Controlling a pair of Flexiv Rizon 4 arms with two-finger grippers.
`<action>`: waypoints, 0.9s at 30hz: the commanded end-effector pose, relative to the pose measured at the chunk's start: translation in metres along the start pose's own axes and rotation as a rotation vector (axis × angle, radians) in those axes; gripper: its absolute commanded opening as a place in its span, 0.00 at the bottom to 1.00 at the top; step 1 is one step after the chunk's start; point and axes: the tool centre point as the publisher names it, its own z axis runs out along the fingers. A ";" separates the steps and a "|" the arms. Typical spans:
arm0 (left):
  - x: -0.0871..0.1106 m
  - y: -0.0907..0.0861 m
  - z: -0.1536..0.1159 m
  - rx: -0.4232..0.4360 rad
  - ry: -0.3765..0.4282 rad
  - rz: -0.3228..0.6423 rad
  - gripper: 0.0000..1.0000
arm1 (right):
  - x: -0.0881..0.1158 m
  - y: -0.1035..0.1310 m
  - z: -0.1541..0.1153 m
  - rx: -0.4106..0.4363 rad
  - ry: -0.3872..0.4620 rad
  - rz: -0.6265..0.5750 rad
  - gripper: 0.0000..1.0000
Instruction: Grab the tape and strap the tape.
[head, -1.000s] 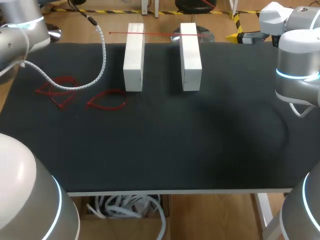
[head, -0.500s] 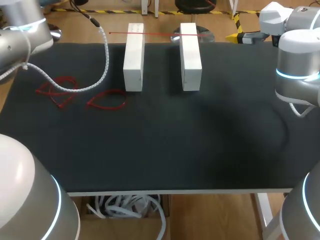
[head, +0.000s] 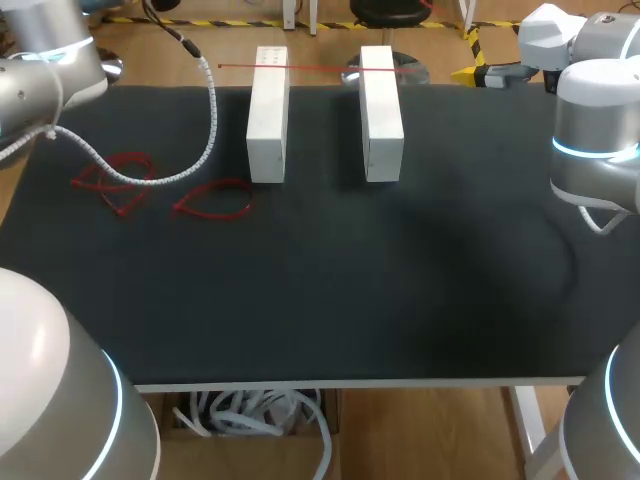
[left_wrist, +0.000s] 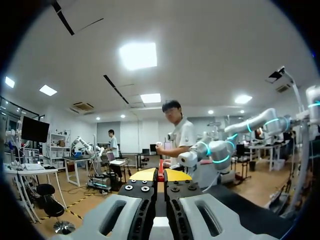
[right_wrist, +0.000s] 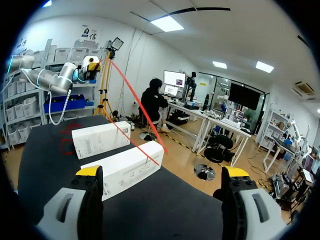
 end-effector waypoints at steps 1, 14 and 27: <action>-0.003 0.001 0.000 0.004 0.009 0.001 0.00 | 0.000 0.000 -0.001 -0.002 0.000 0.000 1.00; 0.000 0.000 -0.001 0.003 0.015 0.003 0.00 | 0.000 0.000 -0.001 -0.002 0.000 0.000 1.00; 0.002 -0.002 -0.002 0.014 0.022 0.012 0.00 | 0.000 0.000 -0.001 -0.002 0.000 0.000 1.00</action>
